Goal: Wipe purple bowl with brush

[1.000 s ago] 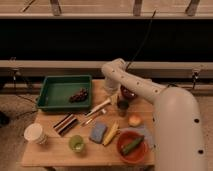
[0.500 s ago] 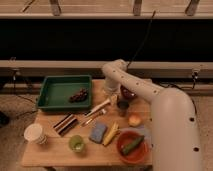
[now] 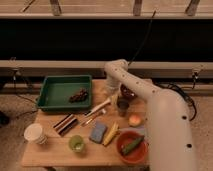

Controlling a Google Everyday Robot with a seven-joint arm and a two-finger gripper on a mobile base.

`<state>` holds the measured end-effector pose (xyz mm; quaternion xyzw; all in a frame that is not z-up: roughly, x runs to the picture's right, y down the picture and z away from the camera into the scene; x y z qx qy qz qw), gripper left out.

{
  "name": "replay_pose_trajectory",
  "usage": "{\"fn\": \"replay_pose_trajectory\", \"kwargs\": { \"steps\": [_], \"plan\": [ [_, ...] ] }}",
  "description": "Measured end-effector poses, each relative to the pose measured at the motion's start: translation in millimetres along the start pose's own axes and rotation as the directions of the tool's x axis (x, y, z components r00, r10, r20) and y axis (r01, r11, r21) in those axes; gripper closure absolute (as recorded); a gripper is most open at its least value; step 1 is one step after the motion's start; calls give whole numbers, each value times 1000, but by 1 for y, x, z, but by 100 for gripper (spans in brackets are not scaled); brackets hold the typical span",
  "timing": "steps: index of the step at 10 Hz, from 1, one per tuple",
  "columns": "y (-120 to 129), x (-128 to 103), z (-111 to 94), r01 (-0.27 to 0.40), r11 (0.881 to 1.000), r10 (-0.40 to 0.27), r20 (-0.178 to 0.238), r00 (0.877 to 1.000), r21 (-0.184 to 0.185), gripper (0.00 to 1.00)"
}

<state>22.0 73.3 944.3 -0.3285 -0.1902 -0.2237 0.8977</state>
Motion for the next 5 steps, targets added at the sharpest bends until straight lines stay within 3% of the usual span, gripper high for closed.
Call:
{"fn": "replay_pose_trajectory", "kwargs": {
  "steps": [3, 5],
  "plan": [
    [3, -2, 9, 8, 1000, -8, 11, 1000, -12, 20],
    [2, -6, 15, 21, 1000, -21, 7, 1000, -17, 34]
  ]
}}
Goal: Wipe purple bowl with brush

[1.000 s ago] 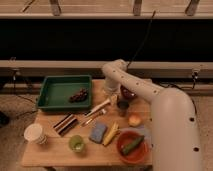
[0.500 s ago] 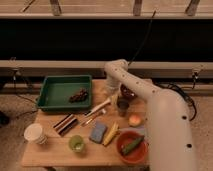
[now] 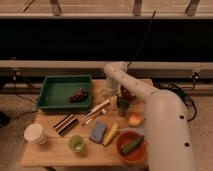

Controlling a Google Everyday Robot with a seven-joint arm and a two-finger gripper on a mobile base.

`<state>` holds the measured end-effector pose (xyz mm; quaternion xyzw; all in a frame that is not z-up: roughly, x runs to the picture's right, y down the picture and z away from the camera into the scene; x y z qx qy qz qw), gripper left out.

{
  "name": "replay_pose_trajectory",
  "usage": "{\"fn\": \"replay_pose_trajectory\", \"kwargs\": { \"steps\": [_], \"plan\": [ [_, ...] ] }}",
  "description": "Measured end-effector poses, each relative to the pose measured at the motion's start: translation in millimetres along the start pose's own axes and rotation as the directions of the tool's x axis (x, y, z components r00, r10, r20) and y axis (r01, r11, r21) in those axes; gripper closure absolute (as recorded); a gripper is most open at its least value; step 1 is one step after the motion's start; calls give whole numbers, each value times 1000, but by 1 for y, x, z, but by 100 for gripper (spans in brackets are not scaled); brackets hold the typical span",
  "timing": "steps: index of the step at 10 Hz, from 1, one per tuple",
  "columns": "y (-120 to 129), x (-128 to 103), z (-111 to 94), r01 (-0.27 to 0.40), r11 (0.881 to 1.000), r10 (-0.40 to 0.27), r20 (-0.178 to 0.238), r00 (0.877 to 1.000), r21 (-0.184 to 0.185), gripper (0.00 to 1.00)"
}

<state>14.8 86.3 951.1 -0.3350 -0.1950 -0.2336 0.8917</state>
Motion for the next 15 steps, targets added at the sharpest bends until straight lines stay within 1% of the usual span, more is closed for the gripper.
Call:
{"fn": "replay_pose_trajectory", "kwargs": {
  "steps": [1, 3, 6, 7, 8, 10, 11, 12, 13, 15],
  "plan": [
    [0, -1, 1, 4, 1000, -4, -2, 1000, 0, 41],
    [1, -2, 1, 15, 1000, -15, -11, 1000, 0, 63],
    [1, -2, -2, 20, 1000, -20, -25, 999, 8, 94],
    [1, -1, -6, 19, 1000, -19, -30, 999, 13, 99],
    [1, 0, -12, 20, 1000, -19, -34, 999, 20, 100],
    [-2, 0, -35, 24, 999, -22, -39, 999, 46, 100],
    [-4, 0, -53, 29, 997, -27, -39, 999, 68, 100],
    [-4, 1, -65, 32, 996, -29, -39, 999, 82, 100],
    [-6, 4, -78, 31, 994, -27, -38, 999, 107, 100],
    [-6, 12, -91, 22, 990, -18, -33, 999, 137, 100]
  ]
}}
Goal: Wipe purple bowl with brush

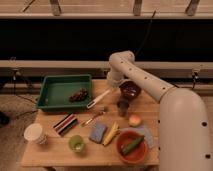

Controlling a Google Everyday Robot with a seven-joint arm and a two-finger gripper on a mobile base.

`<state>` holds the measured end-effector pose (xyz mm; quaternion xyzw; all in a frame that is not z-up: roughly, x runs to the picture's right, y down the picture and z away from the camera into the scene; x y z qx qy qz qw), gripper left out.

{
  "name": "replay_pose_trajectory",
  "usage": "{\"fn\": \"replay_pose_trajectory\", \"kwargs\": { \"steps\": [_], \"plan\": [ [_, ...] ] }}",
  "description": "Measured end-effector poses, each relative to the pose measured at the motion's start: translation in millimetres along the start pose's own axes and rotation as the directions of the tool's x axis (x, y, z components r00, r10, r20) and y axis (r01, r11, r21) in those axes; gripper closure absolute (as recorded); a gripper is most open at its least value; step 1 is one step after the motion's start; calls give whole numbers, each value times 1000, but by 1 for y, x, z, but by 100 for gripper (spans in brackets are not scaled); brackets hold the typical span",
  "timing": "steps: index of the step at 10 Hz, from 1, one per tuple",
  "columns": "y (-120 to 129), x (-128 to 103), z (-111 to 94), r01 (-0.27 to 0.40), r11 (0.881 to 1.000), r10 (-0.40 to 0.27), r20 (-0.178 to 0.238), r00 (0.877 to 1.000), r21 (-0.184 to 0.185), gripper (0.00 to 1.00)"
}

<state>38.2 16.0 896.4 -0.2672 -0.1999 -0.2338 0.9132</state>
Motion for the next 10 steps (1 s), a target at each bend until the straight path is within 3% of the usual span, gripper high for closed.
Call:
{"fn": "replay_pose_trajectory", "kwargs": {
  "steps": [3, 5, 7, 10],
  "plan": [
    [3, 25, -18, -43, 998, 42, 18, 999, 42, 100],
    [6, 39, -23, -93, 994, 90, 61, 994, 63, 100],
    [8, 50, -23, -161, 984, 150, 140, 979, 71, 100],
    [19, 61, -15, -252, 966, 231, 238, 944, 60, 100]
  ]
}}
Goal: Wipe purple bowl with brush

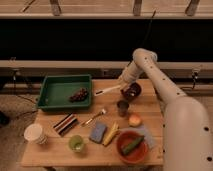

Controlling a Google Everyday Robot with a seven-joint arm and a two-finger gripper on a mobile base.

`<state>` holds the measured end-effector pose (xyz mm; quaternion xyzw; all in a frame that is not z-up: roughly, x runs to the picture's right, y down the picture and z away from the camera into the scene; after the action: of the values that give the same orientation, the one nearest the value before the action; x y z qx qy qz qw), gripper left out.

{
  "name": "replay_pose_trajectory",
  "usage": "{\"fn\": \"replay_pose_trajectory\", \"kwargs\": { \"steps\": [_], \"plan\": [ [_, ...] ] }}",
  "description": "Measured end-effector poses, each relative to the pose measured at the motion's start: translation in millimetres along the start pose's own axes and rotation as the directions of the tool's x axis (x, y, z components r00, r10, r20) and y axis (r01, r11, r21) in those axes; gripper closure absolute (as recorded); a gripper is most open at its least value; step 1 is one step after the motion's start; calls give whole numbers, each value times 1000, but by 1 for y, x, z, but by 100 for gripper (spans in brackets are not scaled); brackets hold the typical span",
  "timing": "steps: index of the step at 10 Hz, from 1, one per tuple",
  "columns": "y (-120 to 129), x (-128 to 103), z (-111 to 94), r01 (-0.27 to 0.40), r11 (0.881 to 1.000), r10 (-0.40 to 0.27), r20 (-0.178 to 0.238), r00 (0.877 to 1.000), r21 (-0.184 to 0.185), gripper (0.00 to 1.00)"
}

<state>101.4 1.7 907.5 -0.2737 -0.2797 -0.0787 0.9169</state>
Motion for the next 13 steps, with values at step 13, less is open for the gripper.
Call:
{"fn": "replay_pose_trajectory", "kwargs": {
  "steps": [13],
  "plan": [
    [7, 81, -15, -235, 972, 233, 72, 970, 18, 100]
  ]
}}
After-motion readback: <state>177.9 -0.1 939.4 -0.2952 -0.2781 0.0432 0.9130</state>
